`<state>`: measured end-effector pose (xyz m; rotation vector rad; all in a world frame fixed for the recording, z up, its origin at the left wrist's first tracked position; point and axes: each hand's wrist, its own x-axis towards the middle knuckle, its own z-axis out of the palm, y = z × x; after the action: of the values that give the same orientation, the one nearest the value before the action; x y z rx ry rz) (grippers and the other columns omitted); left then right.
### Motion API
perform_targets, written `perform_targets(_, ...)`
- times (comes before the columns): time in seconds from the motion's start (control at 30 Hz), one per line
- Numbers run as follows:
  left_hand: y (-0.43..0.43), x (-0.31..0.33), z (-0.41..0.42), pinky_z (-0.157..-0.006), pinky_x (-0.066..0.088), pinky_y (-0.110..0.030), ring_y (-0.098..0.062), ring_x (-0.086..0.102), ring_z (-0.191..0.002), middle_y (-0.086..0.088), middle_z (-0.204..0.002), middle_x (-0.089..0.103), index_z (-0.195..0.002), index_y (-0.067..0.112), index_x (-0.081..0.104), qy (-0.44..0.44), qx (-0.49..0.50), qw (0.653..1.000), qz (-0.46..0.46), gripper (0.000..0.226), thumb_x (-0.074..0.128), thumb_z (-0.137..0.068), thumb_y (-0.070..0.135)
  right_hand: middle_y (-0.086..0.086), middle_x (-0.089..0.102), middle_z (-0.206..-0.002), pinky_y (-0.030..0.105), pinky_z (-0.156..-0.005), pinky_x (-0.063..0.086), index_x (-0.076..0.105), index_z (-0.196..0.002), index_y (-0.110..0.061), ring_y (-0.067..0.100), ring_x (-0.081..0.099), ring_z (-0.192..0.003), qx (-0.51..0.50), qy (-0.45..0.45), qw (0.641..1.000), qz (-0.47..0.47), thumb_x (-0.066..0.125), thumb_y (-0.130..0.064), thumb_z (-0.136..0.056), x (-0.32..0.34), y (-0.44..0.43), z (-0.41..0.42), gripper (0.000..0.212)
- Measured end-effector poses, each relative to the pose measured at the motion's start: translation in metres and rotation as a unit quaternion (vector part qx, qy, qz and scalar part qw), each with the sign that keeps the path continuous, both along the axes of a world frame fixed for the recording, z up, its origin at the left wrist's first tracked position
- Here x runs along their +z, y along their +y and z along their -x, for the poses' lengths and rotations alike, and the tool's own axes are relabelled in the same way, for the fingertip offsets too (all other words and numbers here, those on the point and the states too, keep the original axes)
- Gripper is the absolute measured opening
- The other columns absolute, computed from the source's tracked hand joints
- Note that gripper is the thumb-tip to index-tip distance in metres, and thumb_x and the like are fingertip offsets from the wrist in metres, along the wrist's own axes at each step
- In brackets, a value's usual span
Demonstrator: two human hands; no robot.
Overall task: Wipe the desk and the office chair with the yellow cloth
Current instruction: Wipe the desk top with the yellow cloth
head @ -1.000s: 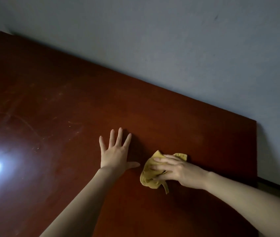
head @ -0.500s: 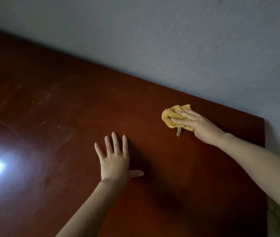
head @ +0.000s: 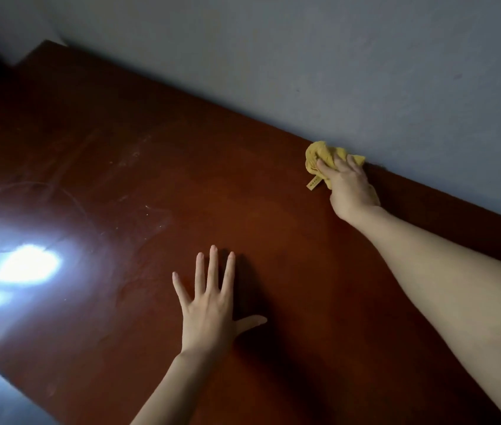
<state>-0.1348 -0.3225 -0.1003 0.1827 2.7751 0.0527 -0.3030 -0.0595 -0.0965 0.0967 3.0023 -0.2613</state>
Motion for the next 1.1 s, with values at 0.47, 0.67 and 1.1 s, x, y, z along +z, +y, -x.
perform_targets(0.47, -0.079, 0.032, -0.092, -0.109, -0.008, -0.064, -0.03, -0.021, -0.144, -0.007, -0.157, -0.025, -0.15, 0.025, -0.017, -0.056, 0.119, 0.989, 0.063, 0.121, 0.046, -0.066, 0.084, 0.002, 0.007, -0.159, 0.046, -0.118, 0.008, 0.014, -0.151, -0.03, 0.032, -0.002, -0.145, 0.218, -0.056, 0.974, 0.001, 0.026, -0.001, -0.097, 0.001, -0.147, -0.078, 0.062)
perform_targets(0.67, -0.107, 0.038, -0.127, -0.11, -0.006, -0.064, -0.029, -0.019, -0.145, -0.005, -0.157, -0.024, -0.15, 0.024, -0.017, -0.09, 0.113, 0.987, 0.066, 0.124, 0.058, -0.066, 0.078, 0.002, 0.005, -0.16, 0.046, -0.118, 0.005, 0.013, -0.151, -0.03, 0.032, -0.005, -0.145, 0.264, -0.078, 0.961, 0.008, 0.037, 0.001, -0.094, 0.002, -0.186, -0.137, 0.068)
perform_targets(1.1, -0.117, 0.021, -0.146, -0.111, -0.002, -0.063, -0.037, -0.008, -0.146, -0.012, -0.158, -0.017, -0.15, 0.017, -0.018, -0.11, 0.004, 0.991, 0.074, 0.129, 0.057, -0.066, 0.078, -0.004, 0.033, -0.152, 0.032, -0.118, 0.014, 0.046, -0.139, -0.025, 0.016, 0.013, -0.145, 0.208, 0.007, 0.96, 0.187, 0.039, 0.017, -0.087, -0.008, -0.185, -0.295, 0.068)
